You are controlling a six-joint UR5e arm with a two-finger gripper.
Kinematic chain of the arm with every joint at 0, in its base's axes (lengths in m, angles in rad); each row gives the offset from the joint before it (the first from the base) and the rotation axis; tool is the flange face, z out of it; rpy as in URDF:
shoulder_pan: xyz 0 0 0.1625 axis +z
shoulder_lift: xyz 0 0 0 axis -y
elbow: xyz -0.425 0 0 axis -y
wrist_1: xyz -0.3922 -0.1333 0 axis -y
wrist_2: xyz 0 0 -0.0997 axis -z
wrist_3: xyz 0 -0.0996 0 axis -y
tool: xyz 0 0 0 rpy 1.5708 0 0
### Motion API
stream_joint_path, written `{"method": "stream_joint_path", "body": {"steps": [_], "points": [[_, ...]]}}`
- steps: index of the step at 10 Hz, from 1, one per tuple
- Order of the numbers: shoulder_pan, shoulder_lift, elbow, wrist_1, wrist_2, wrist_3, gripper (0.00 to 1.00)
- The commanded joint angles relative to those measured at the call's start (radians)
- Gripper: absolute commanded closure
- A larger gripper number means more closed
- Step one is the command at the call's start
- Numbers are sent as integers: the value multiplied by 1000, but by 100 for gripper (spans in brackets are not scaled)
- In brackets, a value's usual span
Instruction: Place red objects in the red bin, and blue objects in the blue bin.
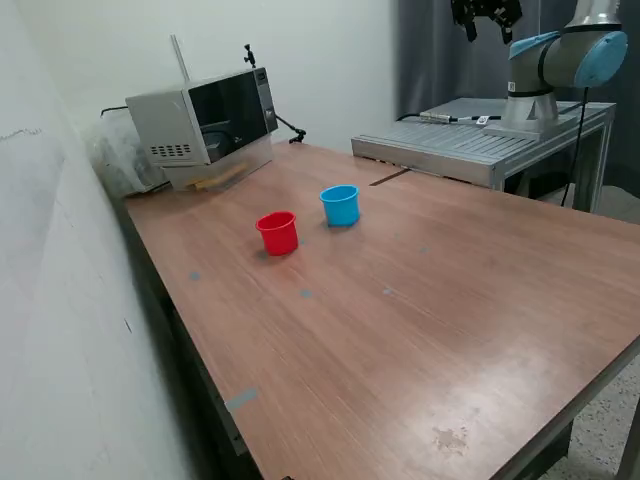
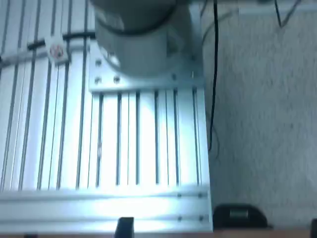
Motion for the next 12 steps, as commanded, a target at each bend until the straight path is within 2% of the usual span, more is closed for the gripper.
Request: {"method": "stream_joint_path", "body": {"steps": [1, 12], "points": [[34, -19, 2, 130, 1, 1, 0], [21, -12, -9, 131, -1, 1, 0]]}}
